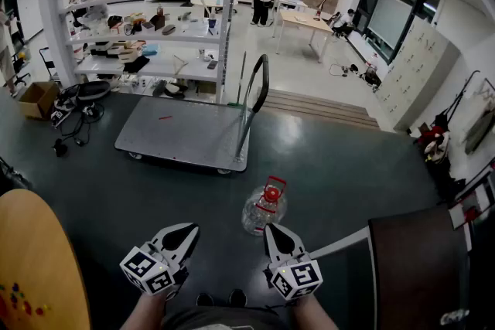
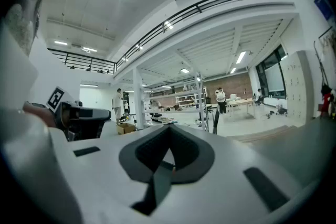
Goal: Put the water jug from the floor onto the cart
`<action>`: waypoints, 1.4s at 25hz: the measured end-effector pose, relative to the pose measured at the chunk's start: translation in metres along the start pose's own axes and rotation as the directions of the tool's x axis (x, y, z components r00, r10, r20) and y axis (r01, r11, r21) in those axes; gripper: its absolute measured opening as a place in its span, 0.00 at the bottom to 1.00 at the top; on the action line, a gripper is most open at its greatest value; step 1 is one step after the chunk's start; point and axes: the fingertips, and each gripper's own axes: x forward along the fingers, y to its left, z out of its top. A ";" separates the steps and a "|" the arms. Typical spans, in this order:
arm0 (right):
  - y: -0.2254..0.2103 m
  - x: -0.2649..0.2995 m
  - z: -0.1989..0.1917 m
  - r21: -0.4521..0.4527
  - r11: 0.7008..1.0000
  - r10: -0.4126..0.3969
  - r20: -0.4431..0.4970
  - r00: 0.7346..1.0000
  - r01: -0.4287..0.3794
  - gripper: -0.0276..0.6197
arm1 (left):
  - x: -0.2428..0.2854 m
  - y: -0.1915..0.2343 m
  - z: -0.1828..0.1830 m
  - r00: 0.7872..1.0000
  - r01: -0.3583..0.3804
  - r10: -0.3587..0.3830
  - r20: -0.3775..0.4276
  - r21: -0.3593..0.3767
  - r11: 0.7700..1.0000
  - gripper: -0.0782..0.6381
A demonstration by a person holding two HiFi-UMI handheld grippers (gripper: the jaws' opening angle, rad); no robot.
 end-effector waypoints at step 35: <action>-0.005 0.009 -0.010 0.191 0.974 -0.133 0.047 0.990 0.122 0.02 | -0.020 0.022 -0.034 0.996 0.010 -0.009 -0.092 0.016 1.000 0.12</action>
